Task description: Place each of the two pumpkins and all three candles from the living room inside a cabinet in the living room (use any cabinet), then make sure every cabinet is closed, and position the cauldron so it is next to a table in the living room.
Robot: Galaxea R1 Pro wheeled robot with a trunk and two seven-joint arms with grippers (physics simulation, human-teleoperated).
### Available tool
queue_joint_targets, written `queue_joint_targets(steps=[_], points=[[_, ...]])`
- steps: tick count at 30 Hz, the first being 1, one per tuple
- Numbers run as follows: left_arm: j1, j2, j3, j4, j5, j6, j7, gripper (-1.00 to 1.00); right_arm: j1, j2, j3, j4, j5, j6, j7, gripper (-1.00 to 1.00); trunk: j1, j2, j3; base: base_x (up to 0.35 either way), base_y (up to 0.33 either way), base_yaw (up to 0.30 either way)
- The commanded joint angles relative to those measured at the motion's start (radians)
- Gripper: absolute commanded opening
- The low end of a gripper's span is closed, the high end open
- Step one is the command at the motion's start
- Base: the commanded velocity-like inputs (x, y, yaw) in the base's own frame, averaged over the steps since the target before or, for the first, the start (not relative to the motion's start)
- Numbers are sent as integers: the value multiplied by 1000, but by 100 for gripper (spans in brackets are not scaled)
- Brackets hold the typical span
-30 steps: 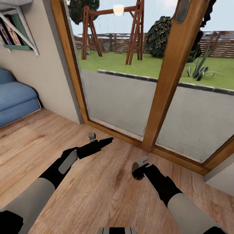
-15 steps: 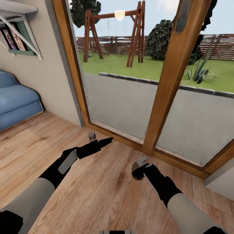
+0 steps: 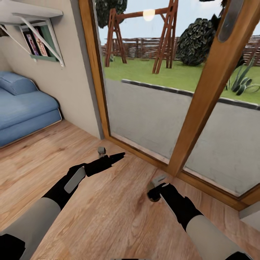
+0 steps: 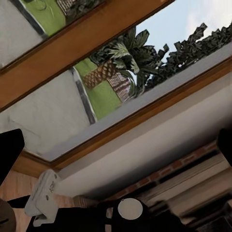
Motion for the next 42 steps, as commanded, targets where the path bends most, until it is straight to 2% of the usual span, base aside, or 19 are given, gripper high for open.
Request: queue_joint_targets(steps=[1, 5, 10, 12, 14, 16, 19, 23, 25, 27, 31, 32, 36, 42], points=[[0, 1, 0, 0, 0, 0, 0, 100, 0, 0, 0, 2, 0, 0, 1, -100, -4, 7, 2, 0, 0, 205], [0, 3, -2, 0, 1, -1, 0, 100, 0, 0, 0, 6, -1, 0, 1, -100, -19, 35, 10, 0, 0, 195], [0, 9, -2, 8, 4, -3, 1, 100, 0, -1, -1, 6, 0, -1, 0, -100, -19, 35, 4, 0, 0, 190], [0, 25, -2, 9, 5, -2, 1, 100, 0, -2, -1, 6, 0, -1, -1, -100, -19, 35, 2, 0, 0, 190], [1, 63, -2, 13, 6, -1, 0, 100, 0, -2, -2, 7, 0, -1, -2, -100, -19, 35, -1, 0, 0, 190], [7, 87, -2, 24, 7, 0, 0, 100, 0, -2, -2, 9, -1, -1, -5, -100, -19, 35, -3, 0, 0, 190], [11, 97, -3, 108, 4, 0, 2, 100, 0, -5, -3, 8, 0, -1, -6, -100, -19, 35, -7, 0, 0, 190], [12, 103, -3, 286, 2, -3, 3, 100, 0, -7, -4, 8, -1, -1, -3, -100, -23, 42, -9, 0, 0, 190], [12, 104, -5, 323, 1, -3, 7, 100, 0, -7, -3, 9, -1, -1, -2, -100, -31, 56, -5, 0, 0, 190], [12, 102, -8, 333, 0, -3, 48, 100, 0, -5, -3, 15, -2, -1, -1, -100, -38, 70, -1, 0, 0, 190], [24, 97, -26, 342, -1, 0, 253, 100, 0, 0, -2, 79, 1, -6, -1, -100, -54, 98, 7, 0, 0, 190], [33, 96, -37, 344, -1, 0, 282, 100, 0, 0, -2, 87, 1, -9, -1, -100, -58, 105, 9, 0, 0, 189], [49, 97, -57, 350, -2, 1, 306, 100, 0, 1, -2, 94, 1, -13, -1, -100, -73, 133, 18, 0, 0, 133], [52, 104, -62, 355, 0, 8, 310, 100, 0, 1, -2, 95, 2, -14, -1, -100, -96, 175, 36, 0, 0, 15]])
